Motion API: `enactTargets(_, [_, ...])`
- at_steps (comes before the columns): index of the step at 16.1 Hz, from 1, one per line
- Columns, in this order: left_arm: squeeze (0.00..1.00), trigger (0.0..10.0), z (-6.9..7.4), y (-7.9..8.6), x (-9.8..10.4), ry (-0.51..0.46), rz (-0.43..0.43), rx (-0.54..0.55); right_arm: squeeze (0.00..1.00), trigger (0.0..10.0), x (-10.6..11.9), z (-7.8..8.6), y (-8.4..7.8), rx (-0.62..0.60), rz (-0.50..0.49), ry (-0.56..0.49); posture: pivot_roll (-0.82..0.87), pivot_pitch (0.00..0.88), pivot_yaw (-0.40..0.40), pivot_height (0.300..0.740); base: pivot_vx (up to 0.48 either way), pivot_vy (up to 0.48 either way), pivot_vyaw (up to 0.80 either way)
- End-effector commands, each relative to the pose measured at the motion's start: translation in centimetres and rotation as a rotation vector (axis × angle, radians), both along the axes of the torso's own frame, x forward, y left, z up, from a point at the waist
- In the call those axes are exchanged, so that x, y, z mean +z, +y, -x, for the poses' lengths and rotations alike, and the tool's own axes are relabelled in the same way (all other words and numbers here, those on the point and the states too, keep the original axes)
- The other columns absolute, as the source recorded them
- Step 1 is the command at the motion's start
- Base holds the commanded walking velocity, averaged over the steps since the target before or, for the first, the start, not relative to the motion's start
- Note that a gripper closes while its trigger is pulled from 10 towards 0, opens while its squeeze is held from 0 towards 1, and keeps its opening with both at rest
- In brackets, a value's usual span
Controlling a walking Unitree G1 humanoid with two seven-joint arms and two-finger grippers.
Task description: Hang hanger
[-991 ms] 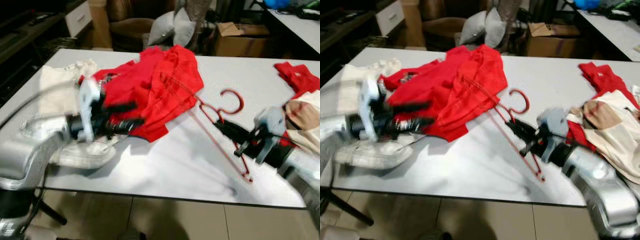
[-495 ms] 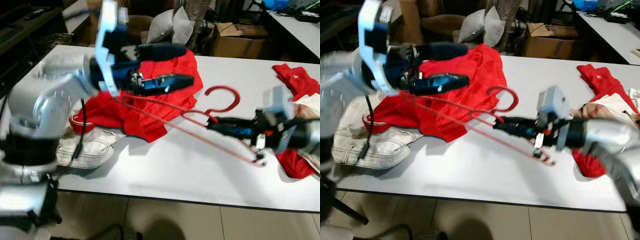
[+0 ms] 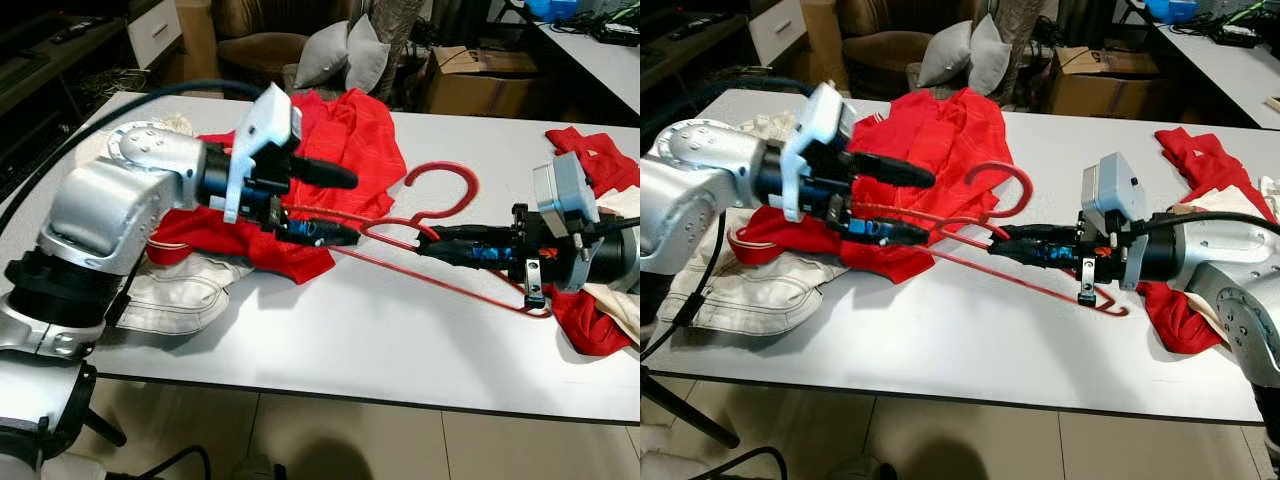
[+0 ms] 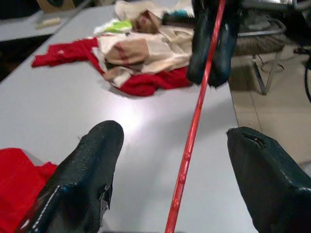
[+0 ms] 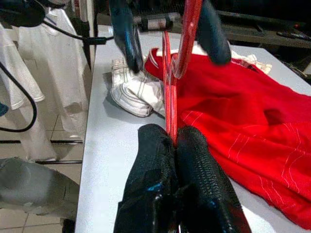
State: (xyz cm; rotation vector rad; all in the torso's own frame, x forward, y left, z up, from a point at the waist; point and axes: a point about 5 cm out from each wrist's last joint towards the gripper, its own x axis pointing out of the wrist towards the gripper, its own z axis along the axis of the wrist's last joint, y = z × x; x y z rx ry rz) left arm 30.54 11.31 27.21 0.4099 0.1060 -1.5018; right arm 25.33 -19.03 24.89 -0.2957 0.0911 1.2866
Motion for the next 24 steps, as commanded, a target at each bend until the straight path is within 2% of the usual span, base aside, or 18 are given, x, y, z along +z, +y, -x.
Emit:
enactTargets(1, [0.00, 10.0, 0.1, -0.1, -0.6, 0.010, -0.022, -0.020, 0.00, 10.0, 0.6, 0.1, 0.3, 0.033, -0.004, -0.017, 0.08, 0.000, 0.014, 0.740, 0.000, 0.000, 0.00])
enactTargets(4, [0.00, 10.0, 0.2, -0.4, -0.8, 0.024, -0.013, -0.038, 0.00, 10.0, 0.5, -0.1, 0.5, 0.044, 0.003, -0.016, 0.09, 0.000, 0.012, 0.740, 0.000, 0.000, 0.00])
enactTargets(6, [0.00, 10.0, 0.1, -0.5, 0.0, 0.010, 0.047, -0.030, 0.00, 10.0, 0.0, -0.2, 0.5, 0.035, 0.023, -0.005, 0.09, 0.000, 0.012, 0.740, 0.000, 0.000, 0.00])
enactTargets(7, [0.00, 10.0, -0.2, 0.1, 1.4, 0.015, 0.126, -0.022, 0.00, 10.0, -0.8, -0.3, 0.2, 0.003, 0.049, 0.011, 0.09, 0.000, 0.009, 0.740, 0.000, 0.000, 0.00])
enactTargets(8, [0.00, 10.0, -0.2, 0.4, 1.9, 0.022, 0.155, -0.022, 0.00, 10.0, -1.1, -0.3, 0.0, -0.014, 0.062, 0.017, 0.09, 0.000, 0.002, 0.740, 0.000, 0.000, 0.00])
enactTargets(9, [0.00, 10.0, -0.3, 1.6, 2.7, 0.066, 0.201, 0.001, 0.00, 10.0, -2.1, -0.8, -0.4, -0.098, 0.100, 0.015, 0.09, 0.000, 0.006, 0.740, 0.000, 0.000, 0.00])
enactTargets(11, [0.00, 10.0, -0.2, 3.7, 2.5, 0.111, 0.234, 0.070, 0.00, 10.0, -3.5, -1.2, -0.1, -0.234, 0.048, 0.026, 0.09, 0.000, -0.002, 0.740, 0.000, 0.000, 0.00])
enactTargets(12, [0.00, 10.0, -0.2, 4.0, 2.4, 0.115, 0.242, 0.089, 0.00, 10.0, -3.7, -1.1, 0.0, -0.247, 0.038, 0.023, 0.09, 0.000, -0.003, 0.740, 0.000, 0.000, 0.00])
enactTargets(13, [0.00, 10.0, -0.1, 5.3, 1.2, 0.098, 0.322, 0.234, 0.00, 10.0, -4.8, -1.0, 0.6, -0.362, -0.010, 0.019, 0.07, 0.000, 0.003, 0.740, 0.000, 0.000, 0.00])
enactTargets(15, [0.00, 10.0, 0.4, 5.6, -1.8, 0.055, 0.461, 0.497, 0.00, 10.0, -6.3, -1.3, 0.5, -0.673, -0.166, 0.055, 0.07, 0.000, 0.010, 0.740, 0.000, 0.000, 0.00])
enactTargets(16, [0.00, 10.0, 0.7, 5.4, -2.7, 0.054, 0.484, 0.552, 0.00, 10.0, -6.6, -1.2, 0.5, -0.745, -0.213, 0.064, 0.07, 0.000, 0.010, 0.740, 0.000, 0.000, 0.00])
enactTargets(17, [0.00, 10.0, 1.4, 4.9, -5.1, 0.087, 0.474, 0.692, 0.00, 10.0, -7.2, -0.7, 0.6, -0.901, -0.297, 0.067, 0.06, 0.000, 0.011, 0.740, 0.000, 0.000, 0.00])
enactTargets(18, [0.00, 10.0, 2.0, 4.5, -6.9, 0.108, 0.436, 0.790, 0.00, 10.0, -7.6, 0.1, 0.9, -0.989, -0.346, 0.068, 0.06, 0.000, 0.015, 0.740, 0.000, 0.000, 0.00])
enactTargets(19, [0.00, 10.0, 2.5, 4.5, -8.6, 0.106, 0.413, 0.918, 0.00, 10.0, -7.6, 1.0, 1.3, -1.043, -0.391, 0.049, 0.06, 0.000, 0.014, 0.740, 0.000, 0.000, 0.00])
enactTargets(20, [0.00, 10.0, 2.7, 4.6, -9.5, 0.104, 0.386, 0.975, 0.00, 10.0, -7.5, 1.4, 1.6, -1.057, -0.427, 0.056, 0.06, 0.000, 0.014, 0.740, 0.000, 0.000, 0.00])
enactTargets(21, [0.00, 10.0, 3.5, 4.2, -10.6, 0.043, 0.359, 1.027, 0.00, 10.0, -7.7, 2.4, 2.0, -1.076, -0.456, 0.066, 0.07, 0.000, -0.001, 0.740, 0.000, 0.000, 0.00])
enactTargets(24, [0.00, 10.0, 4.6, 3.6, -11.0, -0.003, 0.341, 1.072, 0.00, 10.0, -8.0, 3.0, 2.4, -1.112, -0.435, 0.084, 0.08, 0.009, -0.030, 0.740, 0.000, 0.000, 0.00])
